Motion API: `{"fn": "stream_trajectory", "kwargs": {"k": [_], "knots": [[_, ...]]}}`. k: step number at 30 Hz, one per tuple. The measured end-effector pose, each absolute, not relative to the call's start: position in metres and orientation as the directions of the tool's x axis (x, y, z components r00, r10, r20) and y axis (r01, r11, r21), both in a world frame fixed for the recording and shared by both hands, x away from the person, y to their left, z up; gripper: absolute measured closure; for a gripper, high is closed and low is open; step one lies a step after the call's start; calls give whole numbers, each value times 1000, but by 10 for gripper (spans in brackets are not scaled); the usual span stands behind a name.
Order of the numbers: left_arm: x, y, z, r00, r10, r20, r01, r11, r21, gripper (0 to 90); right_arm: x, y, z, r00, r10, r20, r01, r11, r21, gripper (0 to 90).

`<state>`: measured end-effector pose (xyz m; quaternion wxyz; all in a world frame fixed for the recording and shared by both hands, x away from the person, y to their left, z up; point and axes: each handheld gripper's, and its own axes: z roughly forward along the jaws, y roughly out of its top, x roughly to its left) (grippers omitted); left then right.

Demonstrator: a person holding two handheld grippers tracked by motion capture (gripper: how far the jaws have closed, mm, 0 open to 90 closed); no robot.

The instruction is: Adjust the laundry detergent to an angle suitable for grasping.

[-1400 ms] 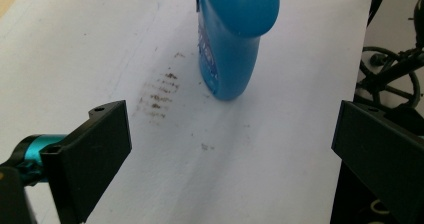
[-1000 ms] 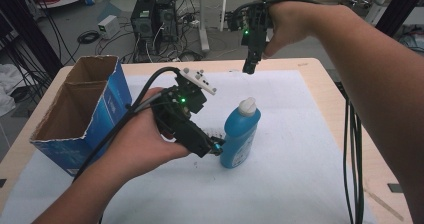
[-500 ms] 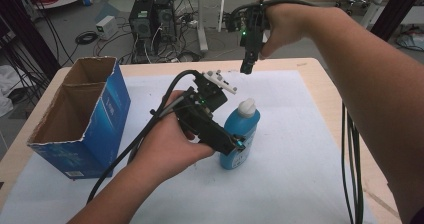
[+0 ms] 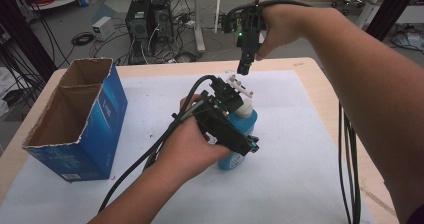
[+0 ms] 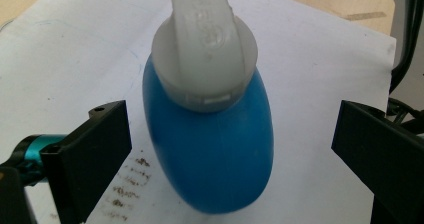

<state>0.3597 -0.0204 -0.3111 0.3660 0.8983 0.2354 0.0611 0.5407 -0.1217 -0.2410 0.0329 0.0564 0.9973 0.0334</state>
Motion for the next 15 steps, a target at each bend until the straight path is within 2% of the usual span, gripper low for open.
{"fn": "stream_trajectory", "kwargs": {"k": [15], "knots": [[366, -39, -323, 860, 511, -14, 387, -634, 670, 24, 538, -121, -239, -991, 115, -66, 110, 992, 66, 13]]}}
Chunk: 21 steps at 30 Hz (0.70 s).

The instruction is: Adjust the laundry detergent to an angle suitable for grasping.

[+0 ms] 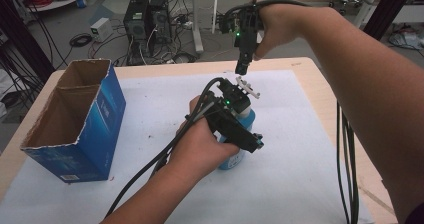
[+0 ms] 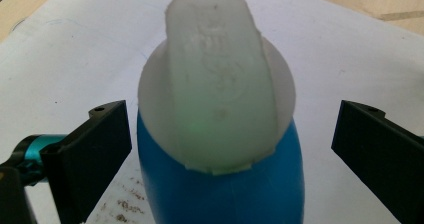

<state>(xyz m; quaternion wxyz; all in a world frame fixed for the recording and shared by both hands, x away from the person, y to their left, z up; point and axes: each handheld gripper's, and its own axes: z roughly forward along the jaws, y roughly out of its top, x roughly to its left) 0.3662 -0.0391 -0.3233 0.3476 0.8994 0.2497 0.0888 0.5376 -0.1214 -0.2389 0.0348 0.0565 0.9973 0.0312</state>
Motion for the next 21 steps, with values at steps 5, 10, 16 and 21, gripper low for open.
{"fn": "stream_trajectory", "kwargs": {"k": [5, 10, 16, 21], "knots": [[369, -42, -328, 848, 530, -3, 400, -636, 660, 25, 536, -119, -239, -992, 108, -67, 104, 992, 67, 13], [370, -43, -329, 851, 525, 14, 390, -650, 652, 86, 537, -119, -239, -992, 103, -67, 98, 993, 68, 13], [368, -45, -330, 860, 511, 1, 388, -654, 649, 188, 537, -120, -240, -993, 101, -68, 96, 993, 67, 13], [370, -46, -331, 858, 513, -8, 395, -651, 648, 229, 538, -121, -241, -992, 105, -68, 101, 993, 64, 13]]}}
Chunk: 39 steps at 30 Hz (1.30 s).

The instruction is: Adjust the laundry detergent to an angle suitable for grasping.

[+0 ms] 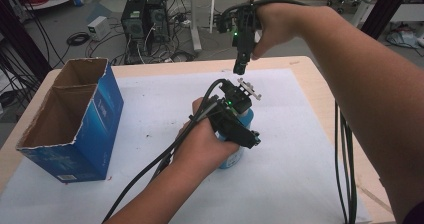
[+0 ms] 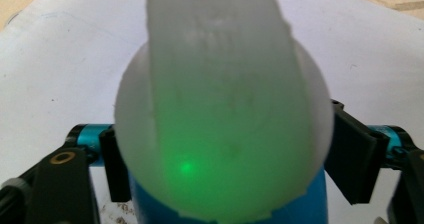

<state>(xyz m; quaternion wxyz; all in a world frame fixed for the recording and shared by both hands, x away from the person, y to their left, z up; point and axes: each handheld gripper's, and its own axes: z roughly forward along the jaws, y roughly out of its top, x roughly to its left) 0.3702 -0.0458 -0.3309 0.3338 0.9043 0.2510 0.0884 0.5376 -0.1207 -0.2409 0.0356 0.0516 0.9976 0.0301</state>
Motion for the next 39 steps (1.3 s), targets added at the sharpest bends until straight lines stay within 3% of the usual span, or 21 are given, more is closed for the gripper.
{"fn": "stream_trajectory", "kwargs": {"k": [13, 30, 39], "knots": [[371, -47, -331, 854, 520, 6, 392, -651, 650, 241, 538, -120, -241, -992, 103, -68, 98, 993, 63, 13], [373, -47, -331, 844, 535, 24, 395, -652, 647, 369, 539, -119, -245, -993, 102, -62, 98, 993, 58, 13], [373, -47, -331, 835, 550, 28, 405, -649, 644, 385, 539, -120, -244, -992, 112, -62, 109, 992, 58, 13]]}}
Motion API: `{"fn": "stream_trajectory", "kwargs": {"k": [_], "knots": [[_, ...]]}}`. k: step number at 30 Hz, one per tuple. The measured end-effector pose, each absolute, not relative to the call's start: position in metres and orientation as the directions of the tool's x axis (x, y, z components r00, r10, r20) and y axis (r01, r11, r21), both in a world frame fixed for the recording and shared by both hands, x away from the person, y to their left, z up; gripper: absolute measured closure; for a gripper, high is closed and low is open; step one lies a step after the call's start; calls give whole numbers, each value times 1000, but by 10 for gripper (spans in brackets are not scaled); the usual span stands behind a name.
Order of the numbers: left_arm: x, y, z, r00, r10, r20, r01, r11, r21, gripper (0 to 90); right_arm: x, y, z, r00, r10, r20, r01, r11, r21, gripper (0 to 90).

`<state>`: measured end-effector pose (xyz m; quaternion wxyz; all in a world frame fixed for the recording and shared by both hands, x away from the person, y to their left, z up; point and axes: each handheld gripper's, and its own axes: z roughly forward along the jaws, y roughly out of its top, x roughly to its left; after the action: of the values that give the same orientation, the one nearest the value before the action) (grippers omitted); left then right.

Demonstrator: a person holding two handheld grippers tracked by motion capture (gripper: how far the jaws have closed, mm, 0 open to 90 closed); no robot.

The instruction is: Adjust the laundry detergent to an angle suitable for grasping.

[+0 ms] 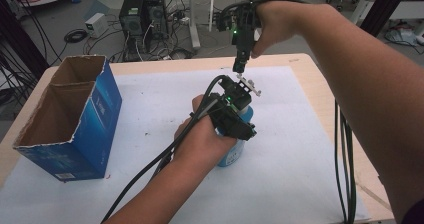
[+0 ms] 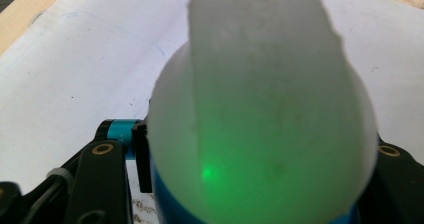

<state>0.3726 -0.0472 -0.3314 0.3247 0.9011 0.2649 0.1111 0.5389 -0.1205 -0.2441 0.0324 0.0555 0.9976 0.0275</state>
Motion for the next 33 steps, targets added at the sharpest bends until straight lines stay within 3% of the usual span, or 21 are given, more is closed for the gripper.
{"fn": "stream_trajectory", "kwargs": {"k": [23, 30, 33], "knots": [[360, -28, -309, 884, 467, 1, 371, -704, 605, 411, 533, -117, -241, -992, 105, -67, 101, 993, 57, 13], [349, -8, -289, 930, 368, 10, 295, -762, 576, 411, 529, -113, -239, -992, 103, -67, 99, 994, 51, 13], [346, 1, -281, 961, 275, 16, 219, -797, 563, 411, 528, -112, -239, -993, 97, -67, 93, 994, 54, 13]]}}
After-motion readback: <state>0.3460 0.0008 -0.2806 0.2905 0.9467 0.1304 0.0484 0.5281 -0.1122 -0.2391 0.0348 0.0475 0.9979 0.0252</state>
